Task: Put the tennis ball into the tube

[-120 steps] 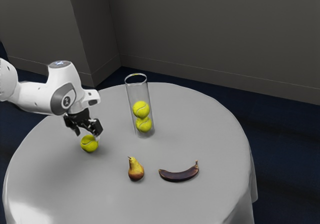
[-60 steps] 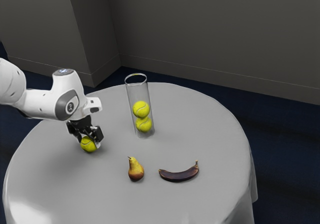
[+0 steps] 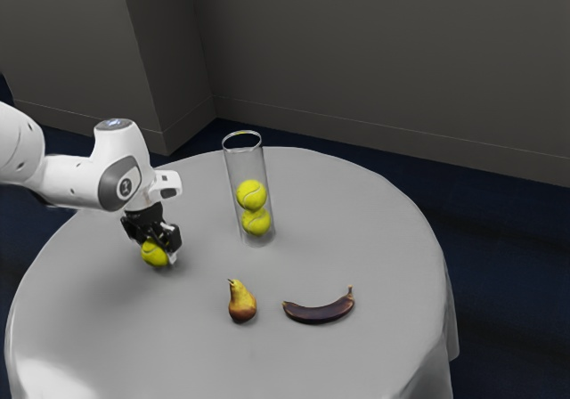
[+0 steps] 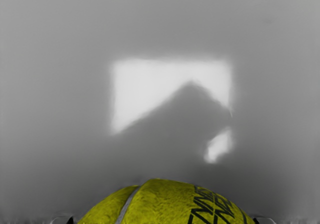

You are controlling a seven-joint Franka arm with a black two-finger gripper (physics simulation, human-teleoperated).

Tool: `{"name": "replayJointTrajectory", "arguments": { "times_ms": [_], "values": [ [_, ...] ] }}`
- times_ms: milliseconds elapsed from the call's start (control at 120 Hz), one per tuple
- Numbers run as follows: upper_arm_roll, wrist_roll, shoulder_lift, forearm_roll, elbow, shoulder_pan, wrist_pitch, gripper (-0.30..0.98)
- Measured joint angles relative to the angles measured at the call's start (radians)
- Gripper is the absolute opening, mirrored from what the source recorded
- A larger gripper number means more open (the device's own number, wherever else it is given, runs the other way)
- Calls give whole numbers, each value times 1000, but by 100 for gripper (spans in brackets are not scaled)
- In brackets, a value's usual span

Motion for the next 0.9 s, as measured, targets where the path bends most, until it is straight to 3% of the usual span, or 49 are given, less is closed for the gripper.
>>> {"name": "replayJointTrajectory", "arguments": {
  "times_ms": [150,575,900],
  "values": [
    [-14,-1,-52,-3,68,1,-107,37],
    [-96,0,-99,-30,547,-19,-668,37],
    [-124,2,31,-28,850,-132,-814,38]
  ]
}}
